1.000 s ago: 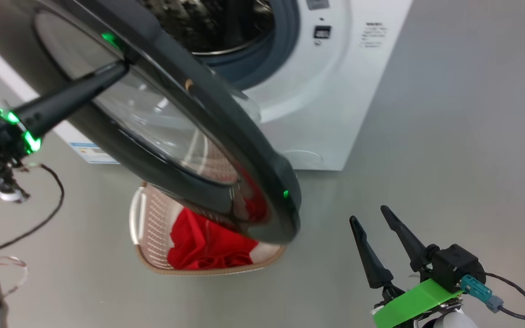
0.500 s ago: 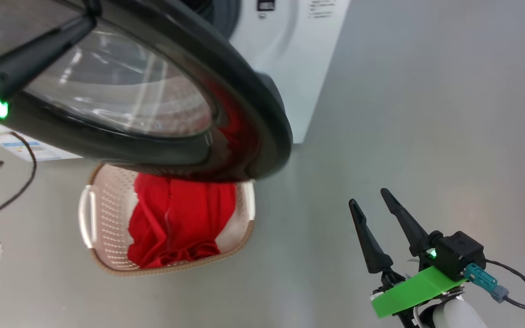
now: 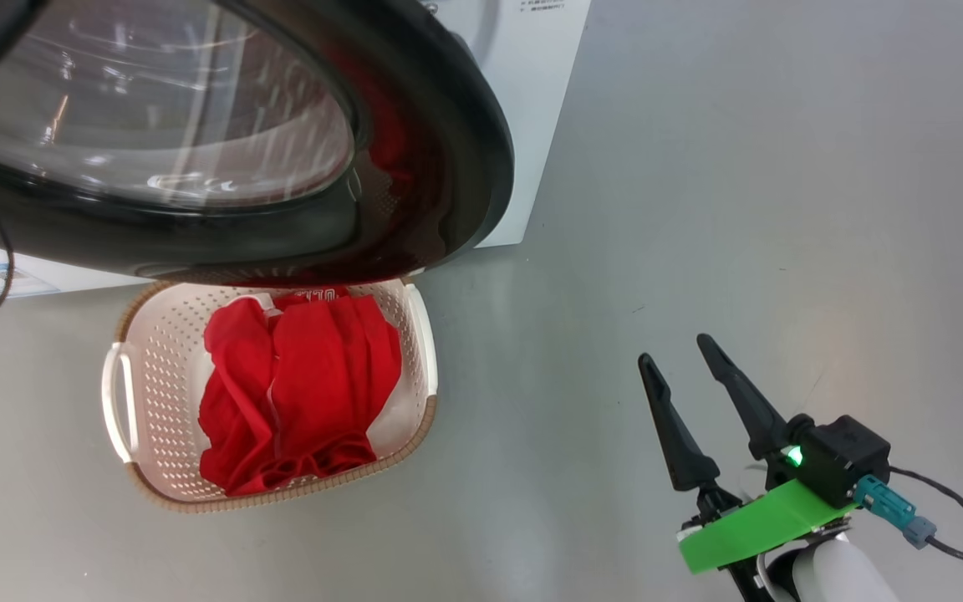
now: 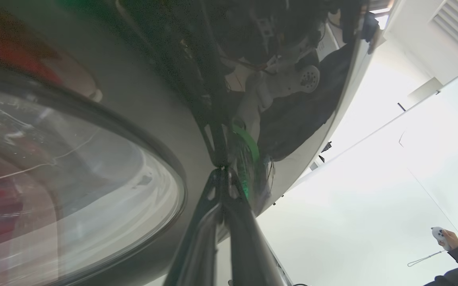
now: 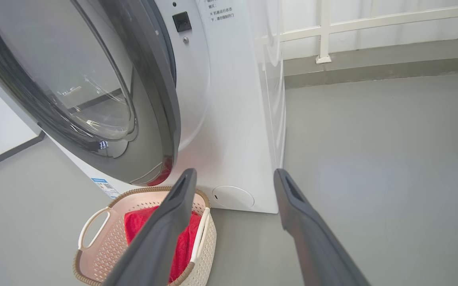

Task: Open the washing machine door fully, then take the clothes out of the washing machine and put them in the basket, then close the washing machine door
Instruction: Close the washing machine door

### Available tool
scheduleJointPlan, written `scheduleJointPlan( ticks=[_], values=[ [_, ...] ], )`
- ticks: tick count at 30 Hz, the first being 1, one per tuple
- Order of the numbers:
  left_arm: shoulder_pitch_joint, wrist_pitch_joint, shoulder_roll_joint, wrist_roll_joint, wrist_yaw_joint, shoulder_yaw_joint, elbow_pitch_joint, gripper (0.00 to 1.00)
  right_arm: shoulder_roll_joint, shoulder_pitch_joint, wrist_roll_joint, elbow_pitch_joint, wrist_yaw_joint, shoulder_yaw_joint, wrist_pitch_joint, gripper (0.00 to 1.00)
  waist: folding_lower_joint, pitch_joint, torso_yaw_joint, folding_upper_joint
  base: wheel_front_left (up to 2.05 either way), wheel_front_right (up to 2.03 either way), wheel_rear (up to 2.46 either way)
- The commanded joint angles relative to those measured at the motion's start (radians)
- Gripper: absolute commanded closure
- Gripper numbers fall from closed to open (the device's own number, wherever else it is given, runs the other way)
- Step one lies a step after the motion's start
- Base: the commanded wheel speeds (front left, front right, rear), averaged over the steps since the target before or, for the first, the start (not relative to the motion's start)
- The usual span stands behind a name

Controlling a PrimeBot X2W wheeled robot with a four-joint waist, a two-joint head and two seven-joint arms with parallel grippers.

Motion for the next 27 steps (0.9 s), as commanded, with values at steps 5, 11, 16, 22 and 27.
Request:
scheduleJointPlan(
  ticks=[5, 11, 16, 22, 27],
  values=[
    [-0.041, -0.059, 0.079, 0.006, -0.003, 0.015, -0.002, 1.0, 0.008, -0.022, 0.014, -0.024, 0.002, 0.017, -0.005, 0.0, 0.0, -0.007, 0.001, -0.0001, 0.0, 0.0, 0.0],
    [-0.008, -0.077, 0.101, -0.002, -0.003, -0.022, -0.014, 1.0, 0.008, -0.019, 0.012, -0.021, 0.002, 0.012, -0.005, 0.0, 0.0, -0.024, 0.013, -0.0001, 0.0, 0.0, 0.0],
    [0.043, -0.09, 0.112, -0.021, -0.003, -0.037, -0.03, 0.86, 0.008, -0.009, 0.006, -0.014, 0.002, 0.009, -0.005, 0.0, 0.0, -0.05, 0.034, -0.0001, 0.0, 0.0, 0.0],
    [0.128, -0.113, 0.112, -0.036, -0.003, -0.04, -0.049, 0.34, 0.009, 0.008, -0.006, 0.001, 0.002, 0.007, -0.005, 0.0, 0.0, -0.094, 0.065, -0.0001, 0.0, 0.0, 0.0],
    [0.205, -0.138, 0.107, -0.039, -0.003, -0.033, -0.065, 0.0, 0.009, 0.025, -0.015, 0.01, 0.002, 0.004, -0.005, 0.0, 0.0, -0.129, 0.085, -0.0001, 0.0, 0.0, 0.0]
  ],
)
